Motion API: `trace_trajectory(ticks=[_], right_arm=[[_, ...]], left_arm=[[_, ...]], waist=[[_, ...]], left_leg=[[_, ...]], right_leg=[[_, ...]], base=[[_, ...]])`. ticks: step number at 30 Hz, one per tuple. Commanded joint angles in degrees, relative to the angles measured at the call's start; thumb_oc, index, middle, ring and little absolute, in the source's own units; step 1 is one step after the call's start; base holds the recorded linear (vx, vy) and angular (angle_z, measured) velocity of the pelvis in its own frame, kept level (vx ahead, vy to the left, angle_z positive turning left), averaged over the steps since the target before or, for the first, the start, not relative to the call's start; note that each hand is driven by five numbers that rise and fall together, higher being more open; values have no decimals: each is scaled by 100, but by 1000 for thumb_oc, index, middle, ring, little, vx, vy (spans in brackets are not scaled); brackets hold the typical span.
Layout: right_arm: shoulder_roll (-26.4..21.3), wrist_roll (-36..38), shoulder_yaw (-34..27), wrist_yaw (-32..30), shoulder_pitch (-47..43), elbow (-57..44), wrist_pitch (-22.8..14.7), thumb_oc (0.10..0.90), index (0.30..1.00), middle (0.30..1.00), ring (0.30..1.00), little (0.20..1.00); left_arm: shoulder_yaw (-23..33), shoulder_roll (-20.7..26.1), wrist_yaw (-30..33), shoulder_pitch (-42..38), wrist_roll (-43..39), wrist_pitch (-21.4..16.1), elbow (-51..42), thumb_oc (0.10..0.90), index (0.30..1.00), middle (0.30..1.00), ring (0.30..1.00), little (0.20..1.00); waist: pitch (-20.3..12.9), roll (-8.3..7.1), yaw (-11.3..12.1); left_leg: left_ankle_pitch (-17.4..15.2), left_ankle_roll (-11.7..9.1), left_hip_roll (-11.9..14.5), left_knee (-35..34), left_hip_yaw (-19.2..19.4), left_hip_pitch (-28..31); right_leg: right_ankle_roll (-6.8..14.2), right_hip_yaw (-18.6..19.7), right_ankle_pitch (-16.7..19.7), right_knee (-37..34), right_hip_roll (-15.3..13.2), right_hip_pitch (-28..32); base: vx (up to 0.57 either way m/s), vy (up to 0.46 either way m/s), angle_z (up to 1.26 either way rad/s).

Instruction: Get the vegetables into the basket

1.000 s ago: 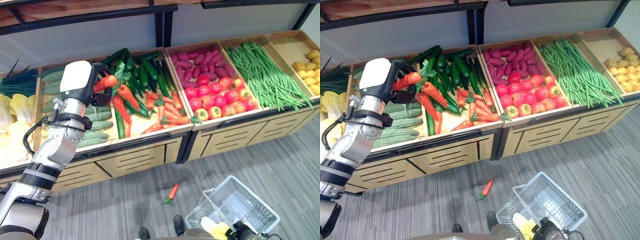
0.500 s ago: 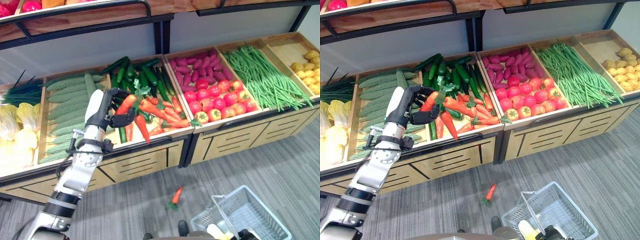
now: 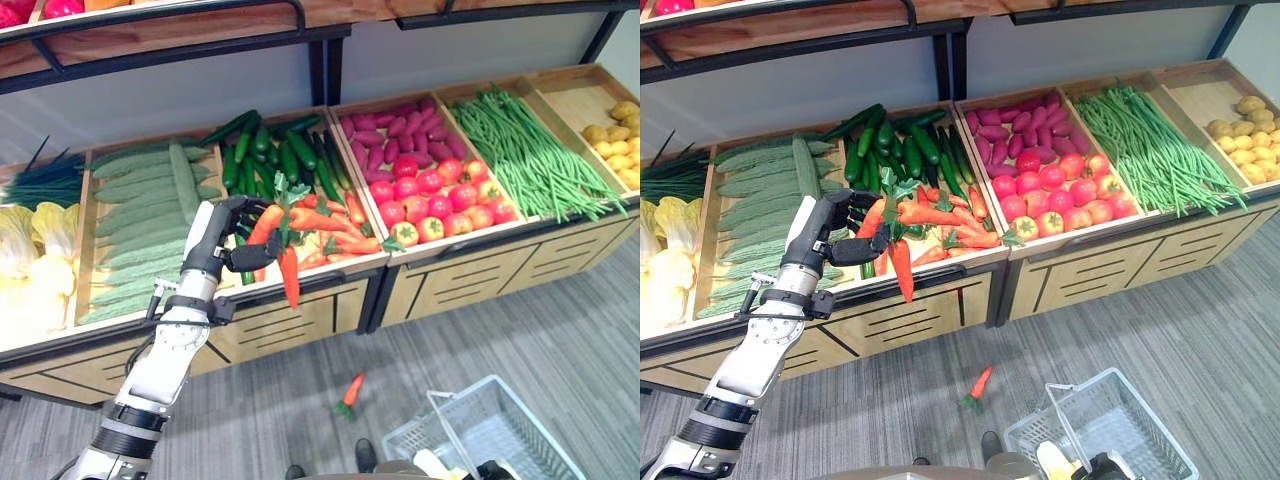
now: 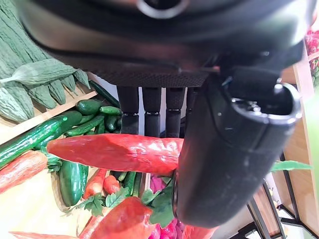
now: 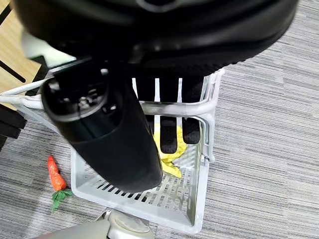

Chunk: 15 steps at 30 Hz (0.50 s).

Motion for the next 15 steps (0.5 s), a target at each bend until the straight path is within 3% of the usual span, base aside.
trace_trajectory(ticks=[1,12,13,15], right_arm=[[4,86,67,-187,-109,149,-65,400,300,300,300,300],[10,208,-15,-316,-138,71,-70,400,300,300,300,300],[14,204,-13,-322,-148,72,-71,400,300,300,300,300],[36,174,-7,-329,-187,46,-79,400,300,300,300,300]], left_arm=[[388,280,92,-858,-75,-607,-702,400,300,300,300,300],[156,308,118,-1194,-186,-602,-630,400,300,300,300,300],[144,312,131,-1213,-212,-607,-619,400,300,300,300,300],[162,374,162,-1264,-228,-591,-628,400,300,300,300,300]], waist=[[-431,-355,-84],[-160,-296,-259],[-122,-290,-252],[-41,-258,-180]], left_leg=[[-152,-116,-64,9,-65,-132],[-180,-53,-83,9,378,-161],[-174,-61,-51,9,472,-162],[-167,-117,112,9,832,-99]], right_leg=[[788,-57,66,640,-693,-176],[981,172,360,968,-720,-671],[993,64,420,1006,-762,-743],[955,-785,544,1051,-1085,-812]], base=[[0,39,-1],[-25,45,-21],[-76,-19,-57],[-60,-47,-102]])
